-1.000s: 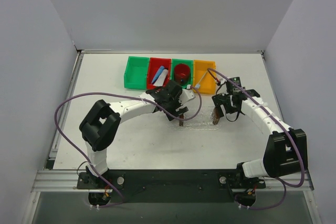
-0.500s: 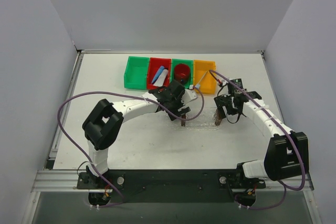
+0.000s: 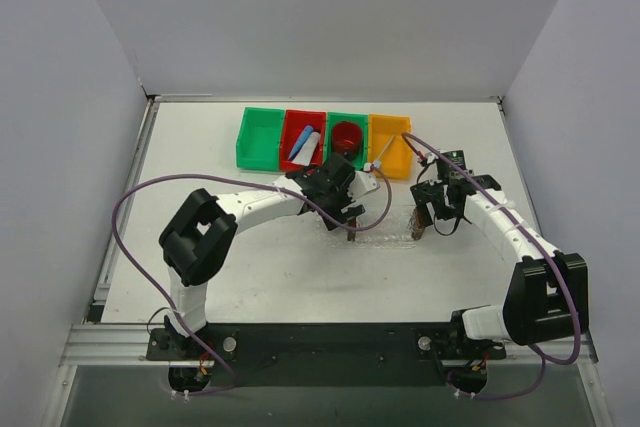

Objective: Prepare toiletry sets of a toothbrush and toothpaste on the tray

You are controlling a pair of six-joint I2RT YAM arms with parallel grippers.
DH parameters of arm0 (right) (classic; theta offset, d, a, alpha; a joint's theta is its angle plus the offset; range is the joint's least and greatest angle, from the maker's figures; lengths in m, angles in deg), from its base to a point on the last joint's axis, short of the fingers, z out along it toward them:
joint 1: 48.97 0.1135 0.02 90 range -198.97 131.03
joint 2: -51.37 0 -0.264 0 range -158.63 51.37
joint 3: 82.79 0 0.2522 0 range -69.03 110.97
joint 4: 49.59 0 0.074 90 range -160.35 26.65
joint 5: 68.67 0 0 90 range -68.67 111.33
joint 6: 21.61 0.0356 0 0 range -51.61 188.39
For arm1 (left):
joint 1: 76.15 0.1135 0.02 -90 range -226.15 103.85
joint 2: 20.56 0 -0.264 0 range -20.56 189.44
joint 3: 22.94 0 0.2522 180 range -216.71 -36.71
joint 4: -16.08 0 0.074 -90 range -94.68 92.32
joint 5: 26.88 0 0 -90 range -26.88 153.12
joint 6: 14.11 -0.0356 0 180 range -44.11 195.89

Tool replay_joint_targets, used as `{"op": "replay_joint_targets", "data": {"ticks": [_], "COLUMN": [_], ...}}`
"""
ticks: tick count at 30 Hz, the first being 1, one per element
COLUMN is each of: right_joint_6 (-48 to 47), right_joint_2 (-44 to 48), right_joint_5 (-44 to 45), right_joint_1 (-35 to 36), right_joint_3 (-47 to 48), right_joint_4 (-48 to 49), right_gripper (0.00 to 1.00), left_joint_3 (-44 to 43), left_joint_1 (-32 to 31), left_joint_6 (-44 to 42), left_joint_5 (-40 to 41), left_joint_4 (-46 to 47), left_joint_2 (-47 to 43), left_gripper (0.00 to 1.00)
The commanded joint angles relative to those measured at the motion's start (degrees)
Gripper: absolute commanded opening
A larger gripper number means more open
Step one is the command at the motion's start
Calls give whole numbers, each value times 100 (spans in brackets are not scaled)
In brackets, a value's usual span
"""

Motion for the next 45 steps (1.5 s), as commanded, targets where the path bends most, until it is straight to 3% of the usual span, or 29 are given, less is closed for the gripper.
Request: {"op": "replay_joint_targets", "data": {"ticks": [1,20,33,38,45], "right_joint_6": [80,124,62,124,238], "right_joint_2": [92,408,1128,1278,1480], "right_joint_5": [-522,-540,-636,-558,-408], "right_joint_1": [35,-290,-660,-668,-712], "right_joint_3": [-111,-84,83,162,346], "right_joint_4": [-184,-202,-211,-211,-263], "right_gripper": [83,86,86,86,86], "left_joint_3": [-230,-107,-54,-677,-2845], "left_joint_1": [-189,-119,540,839,1050], "left_joint_6": [68,-3,-64,33,505], "left_joint_5": [-170,49,-179,-380,-777], "left_joint_4": [377,448,369,97,-886], "left_joint_2": [128,-188,-944,-744,285], "left_gripper": [95,95,96,96,95]}}
